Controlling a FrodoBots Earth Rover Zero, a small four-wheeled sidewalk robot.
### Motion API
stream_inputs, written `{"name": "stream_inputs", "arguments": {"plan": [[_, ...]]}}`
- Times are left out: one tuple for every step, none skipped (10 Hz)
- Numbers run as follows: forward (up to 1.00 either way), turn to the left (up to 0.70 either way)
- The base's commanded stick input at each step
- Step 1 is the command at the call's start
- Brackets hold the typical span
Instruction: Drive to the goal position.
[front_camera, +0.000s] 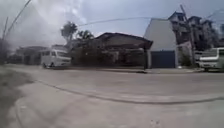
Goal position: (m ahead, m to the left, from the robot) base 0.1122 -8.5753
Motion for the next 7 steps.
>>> {"name": "stream_inputs", "arguments": {"plan": [[0.22,0.0],[0.29,0.0],[0.54,0.0],[0.7,0.0],[0.7,-0.03],[0.7,-0.27],[0.7,-0.34]]}}
